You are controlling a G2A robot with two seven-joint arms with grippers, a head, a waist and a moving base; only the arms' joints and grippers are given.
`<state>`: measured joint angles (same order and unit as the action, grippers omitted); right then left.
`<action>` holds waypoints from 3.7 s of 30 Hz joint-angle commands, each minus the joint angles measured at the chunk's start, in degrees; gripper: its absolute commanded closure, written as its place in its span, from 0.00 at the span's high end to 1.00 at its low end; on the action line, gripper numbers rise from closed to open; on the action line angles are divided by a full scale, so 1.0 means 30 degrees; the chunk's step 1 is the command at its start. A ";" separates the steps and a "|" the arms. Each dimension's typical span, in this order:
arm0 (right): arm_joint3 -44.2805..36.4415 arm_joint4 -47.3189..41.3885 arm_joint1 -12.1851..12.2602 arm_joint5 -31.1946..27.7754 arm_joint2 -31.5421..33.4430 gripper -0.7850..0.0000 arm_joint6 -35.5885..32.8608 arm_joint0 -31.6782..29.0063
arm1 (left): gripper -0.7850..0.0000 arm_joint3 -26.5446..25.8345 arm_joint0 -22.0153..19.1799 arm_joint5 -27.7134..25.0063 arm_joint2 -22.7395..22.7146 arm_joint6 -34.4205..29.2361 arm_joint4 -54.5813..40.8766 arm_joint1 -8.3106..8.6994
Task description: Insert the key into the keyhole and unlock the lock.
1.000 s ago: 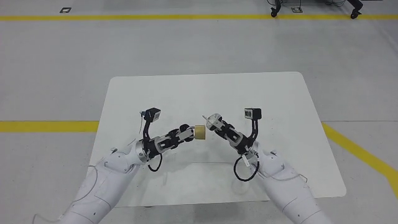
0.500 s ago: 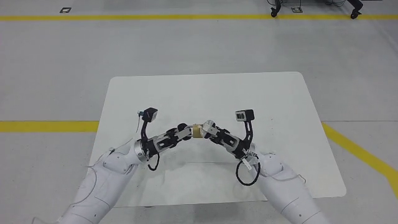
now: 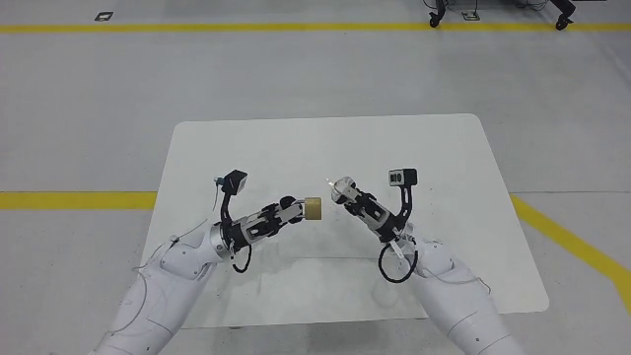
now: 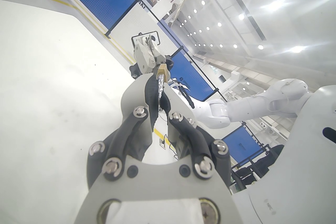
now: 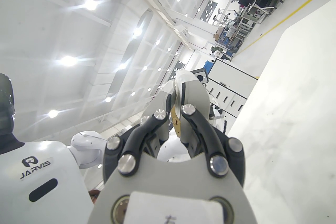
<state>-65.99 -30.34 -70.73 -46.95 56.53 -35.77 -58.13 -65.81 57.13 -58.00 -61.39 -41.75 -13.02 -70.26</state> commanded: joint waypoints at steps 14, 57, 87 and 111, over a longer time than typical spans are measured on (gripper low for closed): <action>0.0291 -0.1413 -0.0659 0.0327 -0.1278 0.00 -0.2739 0.0753 | 0.00 0.0593 -0.0294 0.0000 -0.0206 0.0273 0.1528 -0.0108; -1.0241 2.4704 -0.0044 0.4243 0.3189 0.00 0.8885 -0.5340 | 0.00 0.0636 -0.1304 0.3166 -0.0280 0.2456 0.3811 0.0216; -1.2559 2.8225 -0.0153 0.8361 0.2102 0.00 0.8311 -0.6546 | 0.00 -0.2681 0.0850 0.5541 -0.1282 0.6816 0.9560 0.0449; -1.2959 2.9227 -0.0244 1.0076 0.1740 0.00 0.8047 -0.6737 | 0.00 -0.4074 0.1723 0.6483 -0.1645 0.8214 1.2008 0.0530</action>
<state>-104.84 57.28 -71.45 -16.79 61.80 -11.58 -78.31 -77.84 62.17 -38.71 -66.27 -17.31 22.63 -68.68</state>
